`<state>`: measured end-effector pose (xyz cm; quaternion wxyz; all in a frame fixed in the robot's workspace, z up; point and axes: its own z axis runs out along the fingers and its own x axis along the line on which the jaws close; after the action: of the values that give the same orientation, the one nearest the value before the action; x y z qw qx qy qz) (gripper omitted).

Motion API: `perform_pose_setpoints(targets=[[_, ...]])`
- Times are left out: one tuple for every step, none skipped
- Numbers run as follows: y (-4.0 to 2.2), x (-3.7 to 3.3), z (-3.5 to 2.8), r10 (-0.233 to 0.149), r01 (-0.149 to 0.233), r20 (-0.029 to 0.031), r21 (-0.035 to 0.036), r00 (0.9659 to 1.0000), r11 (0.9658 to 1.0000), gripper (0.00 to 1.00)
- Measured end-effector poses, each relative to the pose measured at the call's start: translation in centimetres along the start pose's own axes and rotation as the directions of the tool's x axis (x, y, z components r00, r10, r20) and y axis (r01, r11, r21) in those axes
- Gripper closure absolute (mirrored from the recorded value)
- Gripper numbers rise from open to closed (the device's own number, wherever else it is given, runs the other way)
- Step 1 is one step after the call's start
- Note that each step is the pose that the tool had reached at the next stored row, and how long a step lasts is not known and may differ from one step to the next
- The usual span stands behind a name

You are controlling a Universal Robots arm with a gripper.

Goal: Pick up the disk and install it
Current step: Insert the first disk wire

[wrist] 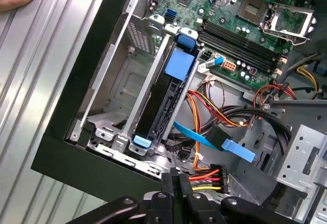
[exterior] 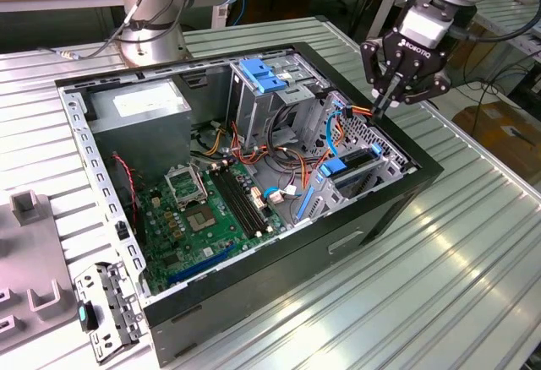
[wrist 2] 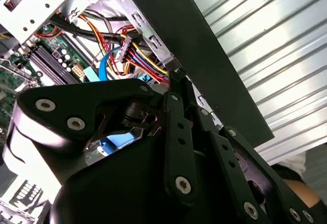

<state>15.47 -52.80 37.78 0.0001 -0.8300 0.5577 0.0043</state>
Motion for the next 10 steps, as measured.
perform_pose_setpoints(targets=[[0.03,-0.01,0.02,0.007,-0.007,0.0003,0.0001,1.0,1.0,0.84],[0.09,-0.04,0.04,0.011,-0.011,0.0006,0.0003,0.9999,0.9999,0.84],[0.26,-0.11,0.02,0.014,-0.014,0.0003,0.0002,0.9999,0.9999,0.84],[0.35,-0.14,0.02,0.015,-0.015,0.0003,0.0002,0.9999,0.9999,0.84],[0.44,-0.18,0.03,0.015,-0.015,0.0004,0.0003,0.9999,0.9999,0.84],[0.52,-0.2,0.02,0.015,-0.015,0.0002,0.0005,0.9999,0.9999,0.84],[0.55,-0.22,0.01,0.015,-0.015,-0.0001,0.0009,0.9999,0.9999,0.84],[0.57,-0.23,0.02,0.015,-0.015,-0.0003,0.0017,0.9999,0.9999,0.84],[0.62,-0.25,0.03,0.015,-0.015,-0.0008,0.0031,0.9999,0.9999,0.84],[0.72,-0.26,0.03,0.015,-0.015,-0.0014,0.0044,0.9999,0.9999,0.84]])
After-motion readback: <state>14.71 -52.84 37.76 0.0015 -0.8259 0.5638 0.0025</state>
